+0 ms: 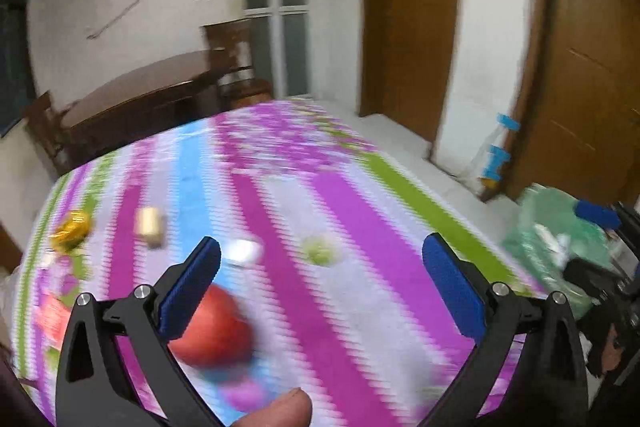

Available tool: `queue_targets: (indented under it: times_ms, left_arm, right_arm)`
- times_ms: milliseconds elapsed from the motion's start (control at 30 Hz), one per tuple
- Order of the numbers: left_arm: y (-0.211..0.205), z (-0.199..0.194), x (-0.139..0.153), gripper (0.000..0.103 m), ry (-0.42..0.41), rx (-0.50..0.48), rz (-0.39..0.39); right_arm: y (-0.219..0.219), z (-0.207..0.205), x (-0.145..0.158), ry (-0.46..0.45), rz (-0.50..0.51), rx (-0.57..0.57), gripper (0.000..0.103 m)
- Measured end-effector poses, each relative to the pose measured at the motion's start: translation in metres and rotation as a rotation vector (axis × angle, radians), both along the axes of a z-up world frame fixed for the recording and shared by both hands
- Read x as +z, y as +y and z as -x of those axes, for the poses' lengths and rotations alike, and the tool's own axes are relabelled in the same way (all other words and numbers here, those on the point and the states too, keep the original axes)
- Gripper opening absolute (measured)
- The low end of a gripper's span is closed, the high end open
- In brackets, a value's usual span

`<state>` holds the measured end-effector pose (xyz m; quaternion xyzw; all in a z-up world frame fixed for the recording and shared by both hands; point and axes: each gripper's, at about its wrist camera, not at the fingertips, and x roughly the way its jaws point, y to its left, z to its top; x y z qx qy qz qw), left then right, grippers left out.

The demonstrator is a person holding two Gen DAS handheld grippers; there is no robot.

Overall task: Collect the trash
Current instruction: 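Move both tools back over the table toward the sponge and lid, then grasp the yellow sponge with the left tool while the right tool grasps the white plastic lid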

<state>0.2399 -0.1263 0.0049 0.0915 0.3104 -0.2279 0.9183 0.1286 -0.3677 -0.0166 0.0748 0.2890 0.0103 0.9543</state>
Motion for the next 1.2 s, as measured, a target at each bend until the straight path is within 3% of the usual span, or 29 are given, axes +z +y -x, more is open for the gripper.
queue_targets:
  times_ms: [200,300,467,600,700,767,800,867,967,1200]
  left_arm:
    - [0.077,-0.104,-0.009,0.097,0.129,0.213,-0.010]
    - [0.104,-0.154,-0.037,0.097,0.228,0.326,-0.013]
    - [0.107,-0.188,-0.076,0.097,0.290,0.393,-0.053]
    - [0.096,-0.201,-0.097,0.097,0.312,0.407,-0.130]
    - [0.096,-0.206,-0.104,0.086,0.298,0.392,-0.126]
    - [0.095,-0.205,-0.102,0.063,0.302,0.371,-0.101]
    - [0.095,-0.204,-0.100,0.056,0.304,0.373,-0.093]
    - [0.095,-0.205,-0.099,0.034,0.299,0.376,-0.086]
    - [0.095,-0.204,-0.098,0.030,0.288,0.379,-0.078]
    - [0.102,-0.206,-0.098,0.029,0.299,0.396,-0.036]
  right_arm:
    - [0.058,-0.080,-0.006,0.072,0.001,0.168,0.096]
    - [0.078,-0.117,-0.015,0.113,-0.002,0.228,0.092]
    - [0.094,-0.166,-0.036,0.178,-0.027,0.293,0.086]
    - [0.101,-0.193,-0.048,0.208,-0.057,0.314,0.086]
    - [0.105,-0.205,-0.054,0.220,-0.058,0.327,0.085]
    - [0.109,-0.213,-0.058,0.229,-0.055,0.340,0.080]
    - [0.112,-0.218,-0.061,0.235,-0.052,0.349,0.079]
    - [0.118,-0.226,-0.066,0.246,-0.049,0.368,0.067]
    - [0.129,-0.237,-0.070,0.258,-0.039,0.406,0.060]
    - [0.150,-0.269,-0.082,0.307,-0.029,0.474,0.053]
